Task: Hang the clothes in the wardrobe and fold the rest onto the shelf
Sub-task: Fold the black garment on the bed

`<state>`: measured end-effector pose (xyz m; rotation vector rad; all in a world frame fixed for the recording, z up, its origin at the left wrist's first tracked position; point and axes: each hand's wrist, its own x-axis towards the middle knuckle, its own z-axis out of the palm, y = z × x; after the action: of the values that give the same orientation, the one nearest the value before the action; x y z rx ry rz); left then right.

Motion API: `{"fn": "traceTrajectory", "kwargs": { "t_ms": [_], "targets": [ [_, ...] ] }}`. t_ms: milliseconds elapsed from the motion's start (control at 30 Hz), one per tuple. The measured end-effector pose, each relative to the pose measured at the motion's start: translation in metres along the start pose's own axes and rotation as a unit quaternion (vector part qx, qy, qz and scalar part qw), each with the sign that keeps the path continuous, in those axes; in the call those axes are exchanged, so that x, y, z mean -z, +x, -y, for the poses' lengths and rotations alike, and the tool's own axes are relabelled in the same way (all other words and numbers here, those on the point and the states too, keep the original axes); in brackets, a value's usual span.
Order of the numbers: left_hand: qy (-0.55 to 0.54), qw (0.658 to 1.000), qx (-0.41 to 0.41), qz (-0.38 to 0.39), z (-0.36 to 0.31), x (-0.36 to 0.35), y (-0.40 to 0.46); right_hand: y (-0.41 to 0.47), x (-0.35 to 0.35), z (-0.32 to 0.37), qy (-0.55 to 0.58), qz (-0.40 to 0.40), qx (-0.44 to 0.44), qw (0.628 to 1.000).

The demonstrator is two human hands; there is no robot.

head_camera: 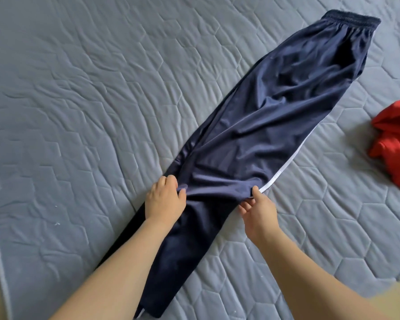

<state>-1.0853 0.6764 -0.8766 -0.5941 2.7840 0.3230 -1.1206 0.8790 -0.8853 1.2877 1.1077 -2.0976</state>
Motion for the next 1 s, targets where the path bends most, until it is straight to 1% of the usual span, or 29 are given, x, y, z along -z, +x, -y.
{"fn": "traceTrajectory", "kwargs": {
  "t_ms": [67,100,133,200,267,333,400,433,500,567,633,667,733,767,800,833,900,967,1000],
  "targets": [
    [-0.006,1.000,-0.004,0.024,0.005,0.001,-0.001,0.000,0.002,-0.006,-0.007,-0.002,0.022,1.000],
    [-0.041,0.999,0.007,0.026,0.006,0.003,0.003,0.001,0.002,-0.006,-0.002,-0.016,0.027,1.000],
    [-0.094,0.995,0.034,0.029,0.008,0.006,0.009,0.003,0.002,-0.005,-0.002,-0.037,0.035,0.999],
    [-0.199,0.972,0.112,0.046,0.015,0.013,0.028,0.006,0.001,-0.002,-0.009,-0.074,0.058,0.996],
    [-0.254,0.954,0.154,0.051,0.021,0.020,0.044,0.004,-0.004,-0.001,-0.016,-0.087,0.088,0.992],
    [-0.268,0.949,0.160,0.039,0.023,0.023,0.050,-0.001,-0.015,-0.002,-0.003,-0.076,0.095,0.993],
    [-0.260,0.952,0.157,0.026,0.024,0.021,0.044,-0.004,-0.021,-0.007,0.027,-0.032,0.045,0.998],
    [-0.253,0.953,0.162,0.034,0.026,0.018,0.037,-0.005,-0.022,-0.010,0.031,-0.006,0.007,0.999],
    [-0.238,0.949,0.194,0.069,0.031,0.015,0.013,-0.011,-0.020,-0.018,-0.029,0.041,-0.048,0.998],
    [-0.176,0.960,0.201,0.088,0.038,0.009,-0.014,-0.015,-0.017,-0.024,-0.090,0.054,-0.047,0.993],
    [-0.102,0.975,0.176,0.094,0.049,0.003,-0.038,-0.014,-0.020,-0.020,-0.099,0.023,-0.002,0.995],
    [-0.089,0.978,0.161,0.095,0.055,0.001,-0.047,-0.013,-0.022,-0.017,-0.115,-0.009,0.031,0.993],
    [-0.124,0.976,0.144,0.105,0.067,0.001,-0.059,-0.004,-0.021,-0.012,-0.172,-0.097,0.098,0.975],
    [-0.151,0.972,0.137,0.113,0.073,0.003,-0.064,-0.001,-0.019,-0.011,-0.184,-0.139,0.122,0.965],
    [-0.163,0.971,0.125,0.118,0.078,0.006,-0.066,-0.002,-0.018,-0.010,-0.177,-0.158,0.128,0.963],
    [-0.154,0.975,0.111,0.118,0.084,0.008,-0.068,-0.004,-0.016,-0.010,-0.157,-0.151,0.123,0.968],
    [-0.122,0.977,0.116,0.129,0.099,0.012,-0.073,-0.015,-0.014,-0.016,-0.088,-0.074,0.073,0.991],
    [-0.112,0.966,0.195,0.130,0.114,0.013,-0.084,-0.029,-0.014,-0.029,-0.048,0.005,0.009,0.999],
    [-0.110,0.957,0.244,0.113,0.120,0.012,-0.092,-0.034,-0.014,-0.038,-0.069,0.031,-0.009,0.997]
  ]
}}
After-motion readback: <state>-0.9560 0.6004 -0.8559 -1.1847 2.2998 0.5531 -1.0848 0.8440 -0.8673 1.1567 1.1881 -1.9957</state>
